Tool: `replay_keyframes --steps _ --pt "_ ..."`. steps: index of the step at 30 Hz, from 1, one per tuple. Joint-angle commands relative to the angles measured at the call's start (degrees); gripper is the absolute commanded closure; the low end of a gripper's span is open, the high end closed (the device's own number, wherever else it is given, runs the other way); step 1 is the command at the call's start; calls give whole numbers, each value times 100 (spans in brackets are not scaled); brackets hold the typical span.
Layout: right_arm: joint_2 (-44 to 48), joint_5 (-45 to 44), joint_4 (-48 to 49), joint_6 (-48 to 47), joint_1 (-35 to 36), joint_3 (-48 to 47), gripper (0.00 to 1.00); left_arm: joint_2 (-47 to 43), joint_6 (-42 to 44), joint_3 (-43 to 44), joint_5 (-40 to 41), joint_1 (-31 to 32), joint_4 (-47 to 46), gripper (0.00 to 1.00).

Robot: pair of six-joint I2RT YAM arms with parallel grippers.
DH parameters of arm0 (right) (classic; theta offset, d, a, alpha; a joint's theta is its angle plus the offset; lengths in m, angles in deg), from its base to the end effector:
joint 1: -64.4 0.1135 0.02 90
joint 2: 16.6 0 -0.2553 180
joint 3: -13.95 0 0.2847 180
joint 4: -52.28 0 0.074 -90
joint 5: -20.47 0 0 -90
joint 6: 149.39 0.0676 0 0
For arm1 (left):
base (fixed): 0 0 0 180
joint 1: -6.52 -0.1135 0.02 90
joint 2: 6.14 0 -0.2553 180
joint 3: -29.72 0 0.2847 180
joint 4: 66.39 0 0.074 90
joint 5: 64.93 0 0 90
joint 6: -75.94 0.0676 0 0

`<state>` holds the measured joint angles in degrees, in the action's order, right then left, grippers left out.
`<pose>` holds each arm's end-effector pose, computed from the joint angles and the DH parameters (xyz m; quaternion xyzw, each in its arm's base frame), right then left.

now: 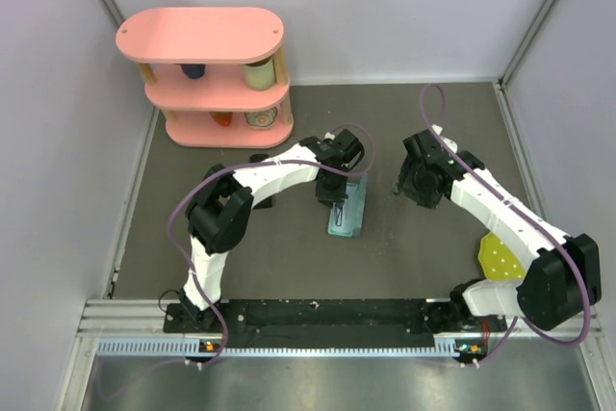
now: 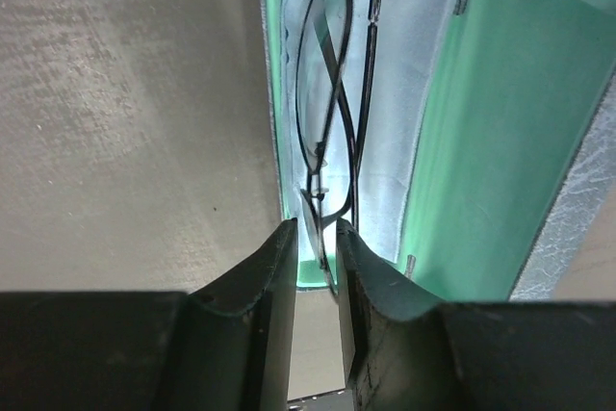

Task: Organize the sunglasses
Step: Place the sunglasses case at the sunglasses case.

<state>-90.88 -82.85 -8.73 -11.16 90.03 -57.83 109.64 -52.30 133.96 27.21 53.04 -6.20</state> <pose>0.2751 0.1147 0.2217 0.2155 0.9429 0.0465 0.2497 0.3145 -0.3279 0.1520 0.0683 0.9848 -0.0934 0.1297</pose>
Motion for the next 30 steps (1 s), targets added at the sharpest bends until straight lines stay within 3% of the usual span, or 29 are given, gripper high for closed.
replay_keyframes --steps 1,7,10,14,18,24,30 --pt "133 5 173 38 -40 20 40 -311 -70 232 -64 50 -136 72" --pt "116 49 208 38 -40 38 40 -443 -78 232 -20 59 -136 70" --pt "98 93 208 3 -32 20 40 -539 -70 241 15 59 -136 64" --pt "54 198 252 -94 -40 2 40 -627 -17 153 -125 59 -320 46" --pt "-7 759 559 -471 -32 55 39 -645 1 4 -152 24 -382 43" --pt "194 2420 2163 -1113 -40 757 39 -1074 -113 -557 -55 -257 -697 49" --pt "-7 2879 2757 -1175 -32 1022 47 -1383 -193 -1567 -537 -705 -1339 71"
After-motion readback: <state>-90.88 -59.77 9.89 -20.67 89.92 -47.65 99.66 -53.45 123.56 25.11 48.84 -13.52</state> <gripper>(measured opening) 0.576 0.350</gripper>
